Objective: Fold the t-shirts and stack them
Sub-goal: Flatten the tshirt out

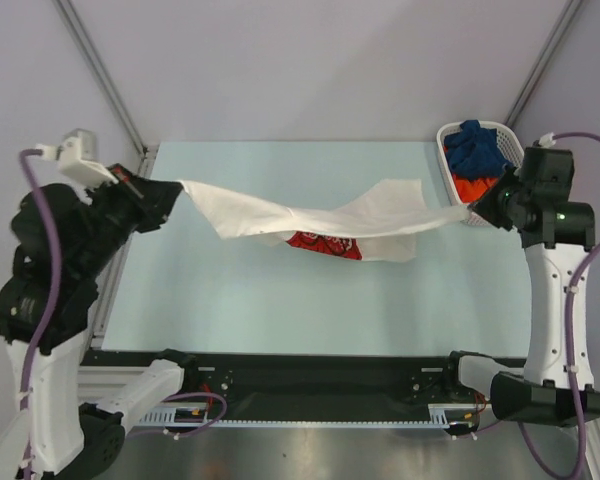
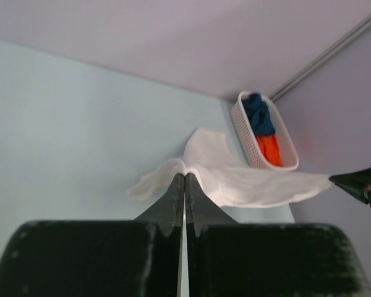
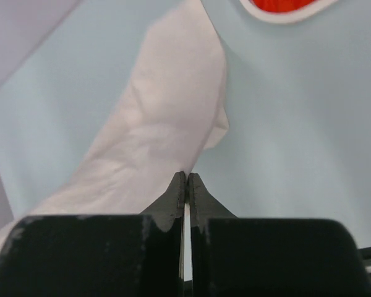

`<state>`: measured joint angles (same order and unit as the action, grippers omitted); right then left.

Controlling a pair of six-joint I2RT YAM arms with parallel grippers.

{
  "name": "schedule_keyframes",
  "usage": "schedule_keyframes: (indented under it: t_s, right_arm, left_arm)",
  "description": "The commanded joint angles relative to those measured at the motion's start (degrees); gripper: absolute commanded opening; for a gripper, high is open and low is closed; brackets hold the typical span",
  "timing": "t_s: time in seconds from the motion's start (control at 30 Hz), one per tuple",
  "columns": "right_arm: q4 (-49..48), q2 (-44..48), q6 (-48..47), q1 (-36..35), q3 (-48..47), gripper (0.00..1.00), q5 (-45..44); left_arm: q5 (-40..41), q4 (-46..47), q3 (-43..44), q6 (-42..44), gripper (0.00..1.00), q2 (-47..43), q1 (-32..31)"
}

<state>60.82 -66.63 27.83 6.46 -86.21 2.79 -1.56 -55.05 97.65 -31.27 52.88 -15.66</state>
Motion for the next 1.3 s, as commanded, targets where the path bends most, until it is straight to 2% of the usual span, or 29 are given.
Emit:
schedule_keyframes:
  t_s: [0.0,0.13,0.17,0.23,0.27,0.33,0.37,0.5,0.73,0.9,1.07,1.27]
  right_arm:
    - [9.0,1.2,-0.7,-0.5,-11.0,0.0,0.4]
    - [10.3,2.3,1.2,-0.1,-24.4,0.0,3.5]
    - [10.8,1.9,0.7,0.4,-32.2,0.0,3.2]
    - [14.6,-0.7,-0.5,0.8,-41.9,0.0,2.6]
    - [15.9,-3.8,-1.0,0.8,-52.9,0.0,1.4]
    - [17.1,-6.5,-1.0,0.7,-59.8,0.0,0.7]
    - [15.8,-6.2,-0.1,0.4,-60.5,0.0,0.8]
    - [5.8,-2.9,3.4,0.0,-48.8,0.0,3.8]
    - [-4.3,-7.5,5.6,0.0,-44.4,0.0,8.5]
    - [-17.9,-14.0,8.9,0.2,-42.7,0.0,9.7]
    - [-26.2,-23.6,10.7,-0.1,-43.8,0.0,11.2]
    - [-32.4,-34.2,12.1,-0.3,-49.9,0.0,12.4]
  left_arm:
    - [5.6,-0.7,7.9,2.2,0.0,-1.0,0.6]
    - [10.2,-3.1,21.5,4.4,0.0,0.8,0.6]
    - [11.2,-4.0,24.3,5.0,0.0,1.8,0.6]
    - [12.6,-6.6,32.9,6.1,0.0,4.4,0.6]
    - [13.0,-6.9,35.0,6.4,0.0,5.0,0.7]
    - [13.4,-6.2,37.8,6.5,0.01,5.6,0.6]
    - [13.4,-5.5,37.6,6.6,0.0,5.4,0.6]
    - [14.3,-2.5,34.4,7.3,0.0,5.8,0.5]
    - [17.7,11.7,28.0,12.4,0.0,10.5,0.5]
    - [17.0,24.7,33.2,13.2,0.0,21.4,0.6]
    - [15.5,34.7,38.0,14.0,0.0,30.8,2.4]
    - [9.4,44.9,44.3,9.3,0.0,40.9,10.7]
